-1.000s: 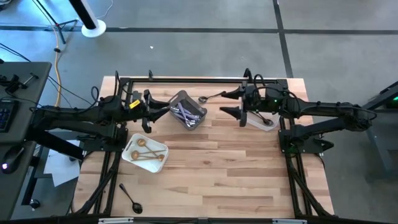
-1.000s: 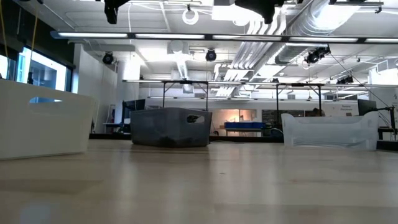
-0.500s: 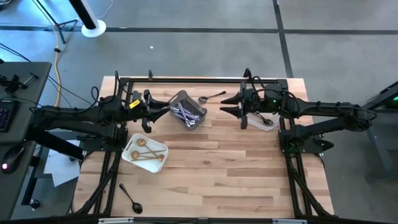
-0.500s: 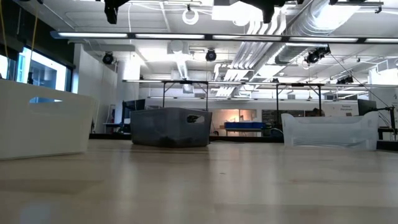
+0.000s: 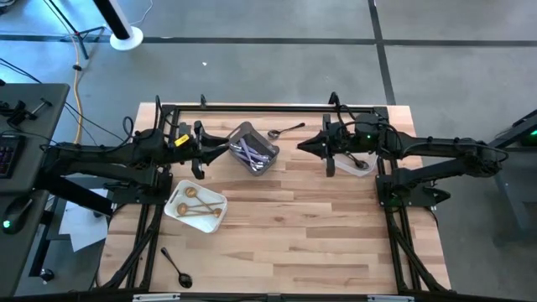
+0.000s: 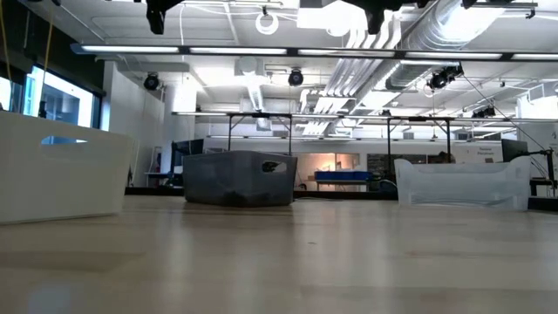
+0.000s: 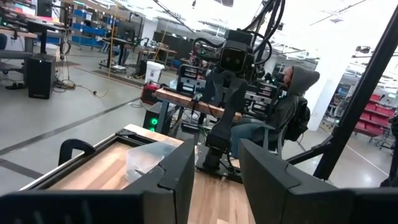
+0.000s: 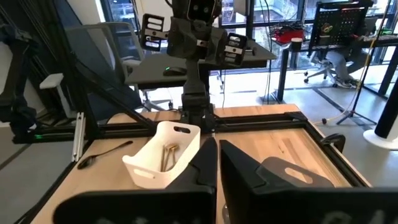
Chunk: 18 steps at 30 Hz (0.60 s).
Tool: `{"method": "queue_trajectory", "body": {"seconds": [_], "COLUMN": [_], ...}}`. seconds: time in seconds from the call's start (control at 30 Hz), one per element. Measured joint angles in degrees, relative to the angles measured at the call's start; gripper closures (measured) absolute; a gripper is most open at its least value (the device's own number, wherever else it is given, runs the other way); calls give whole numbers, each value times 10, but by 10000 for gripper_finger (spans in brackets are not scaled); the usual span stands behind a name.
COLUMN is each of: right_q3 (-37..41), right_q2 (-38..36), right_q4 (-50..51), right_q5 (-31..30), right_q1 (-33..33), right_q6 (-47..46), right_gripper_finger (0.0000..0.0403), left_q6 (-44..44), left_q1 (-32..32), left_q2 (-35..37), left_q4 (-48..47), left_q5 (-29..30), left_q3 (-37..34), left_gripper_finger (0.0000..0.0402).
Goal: Sort silverware by color (type)
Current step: Put the top black spoon into the transparent bin
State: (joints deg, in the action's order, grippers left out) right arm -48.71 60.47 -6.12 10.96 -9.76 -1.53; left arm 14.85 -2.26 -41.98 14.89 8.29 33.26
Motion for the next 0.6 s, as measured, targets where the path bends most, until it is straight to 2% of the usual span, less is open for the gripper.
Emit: {"method": "queue_trajectory", "body": {"seconds": [0.27, 0.5, 0.6], "right_q3": [0, 0, 0], "right_q2": [0, 0, 0], "right_q4": [11, 11, 11], "right_q5": [24, 24, 24], "right_q1": [-12, -12, -12], "right_q6": [1, 1, 1], "right_gripper_finger": [402, 403, 403], "left_q6": [-34, -51, -47], "left_q1": [0, 0, 0], "left_q2": [0, 0, 0], "left_q4": [-8, -31, -60], "left_q5": [0, -6, -4], "left_q3": [0, 0, 0], "left_gripper_finger": [295, 390, 393]}}
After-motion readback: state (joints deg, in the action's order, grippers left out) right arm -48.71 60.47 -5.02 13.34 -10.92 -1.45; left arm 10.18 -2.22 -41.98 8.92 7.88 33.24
